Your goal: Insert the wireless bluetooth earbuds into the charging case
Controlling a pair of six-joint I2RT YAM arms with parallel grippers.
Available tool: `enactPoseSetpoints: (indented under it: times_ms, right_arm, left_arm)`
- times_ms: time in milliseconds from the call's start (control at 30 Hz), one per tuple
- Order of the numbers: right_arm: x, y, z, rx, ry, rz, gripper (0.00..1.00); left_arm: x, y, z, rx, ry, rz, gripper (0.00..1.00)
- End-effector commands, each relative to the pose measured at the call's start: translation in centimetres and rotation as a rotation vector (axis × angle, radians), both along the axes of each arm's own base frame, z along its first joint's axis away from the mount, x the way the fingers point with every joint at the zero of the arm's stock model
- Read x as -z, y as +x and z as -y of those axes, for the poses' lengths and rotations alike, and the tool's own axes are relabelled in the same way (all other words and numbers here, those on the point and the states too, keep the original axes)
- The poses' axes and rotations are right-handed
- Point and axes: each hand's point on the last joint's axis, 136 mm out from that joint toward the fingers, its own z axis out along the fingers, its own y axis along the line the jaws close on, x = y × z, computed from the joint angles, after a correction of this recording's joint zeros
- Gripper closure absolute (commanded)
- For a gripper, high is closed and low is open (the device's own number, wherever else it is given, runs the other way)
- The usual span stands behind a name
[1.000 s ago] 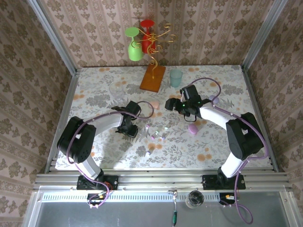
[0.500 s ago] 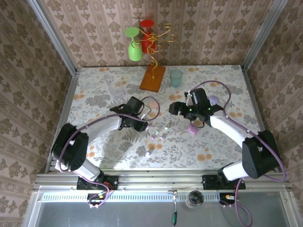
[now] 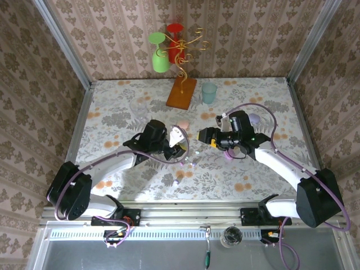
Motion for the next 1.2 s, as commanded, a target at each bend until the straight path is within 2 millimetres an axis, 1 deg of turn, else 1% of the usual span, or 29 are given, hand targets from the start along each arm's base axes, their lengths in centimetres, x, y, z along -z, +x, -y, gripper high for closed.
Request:
enactPoseSetpoints:
  times_ms: [0, 133, 233, 267, 300, 367, 433, 600, 667, 767, 833, 867, 900, 967, 1000, 1100, 1167]
  right_arm:
    - [-2.6, -0.7, -2.1, -0.087, 0.068, 0.038, 0.23]
    - [-2.2, -0.7, -3.3, -0.121, 0.039, 0.025, 0.24]
    - [-1.2, -0.7, -3.9, -0.139, -0.001, 0.0, 0.29]
    - [-1.2, -0.8, -4.0, -0.144, -0.004, 0.0, 0.31]
    - [-0.5, -0.7, -4.2, -0.147, -0.012, -0.018, 0.34]
    - [-0.1, -0.7, -4.4, -0.151, -0.018, -0.03, 0.39]
    - [0.0, -0.7, -4.6, -0.155, -0.02, -0.028, 0.42]
    - [0.3, -0.6, -4.5, -0.15, -0.03, -0.036, 0.56]
    - [0.5, -0.6, -4.4, -0.145, -0.037, -0.04, 0.64]
    - [0.4, -0.6, -4.3, -0.138, -0.039, -0.034, 0.73]
    - [0.1, -0.5, -4.2, -0.133, -0.038, -0.026, 0.77]
    - [-0.1, -0.5, -4.1, -0.132, -0.035, -0.018, 0.77]
    - [-0.4, -0.5, -4.0, -0.129, -0.03, -0.013, 0.78]
    - [-0.7, -0.3, -3.8, -0.121, -0.015, -0.011, 0.79]
    - [-2.2, -0.4, -3.6, -0.118, 0.016, 0.019, 0.79]
    - [-4.4, -0.3, -3.1, -0.105, 0.109, 0.041, 0.8]
    - [-6.0, -0.3, -2.8, -0.097, 0.19, 0.05, 0.8]
  left_arm:
    - [-2.3, -1.0, 1.5, 0.123, -0.058, 0.129, 0.69]
    - [-2.4, -1.5, 2.0, 0.156, -0.058, 0.144, 0.68]
    - [-2.5, -1.7, 2.3, 0.164, -0.056, 0.146, 0.68]
    - [-2.4, -1.7, 2.3, 0.166, -0.055, 0.147, 0.68]
    - [-2.5, -1.7, 2.3, 0.163, -0.054, 0.149, 0.68]
    - [-2.6, -1.7, 2.3, 0.162, -0.054, 0.153, 0.68]
    - [-2.6, -1.8, 2.3, 0.164, -0.056, 0.159, 0.68]
    - [-2.8, -1.7, 2.3, 0.159, -0.061, 0.166, 0.68]
    - [-2.8, -1.8, 2.4, 0.163, -0.063, 0.17, 0.68]
    - [-2.9, -1.9, 2.4, 0.166, -0.068, 0.172, 0.66]
    - [-2.9, -2.0, 2.3, 0.164, -0.078, 0.179, 0.63]
    - [-3.1, -1.9, 2.3, 0.159, -0.088, 0.184, 0.6]
    - [-3.3, -1.9, 2.2, 0.15, -0.101, 0.189, 0.55]
    - [-3.7, -1.8, 2.0, 0.129, -0.138, 0.195, 0.4]
    - [-4.5, -1.6, 1.9, 0.116, -0.18, 0.208, 0.31]
    - [-6.1, -1.3, 1.1, 0.074, -0.307, 0.203, 0.11]
    - [-8.4, -1.0, 0.6, 0.055, -0.425, 0.209, 0.04]
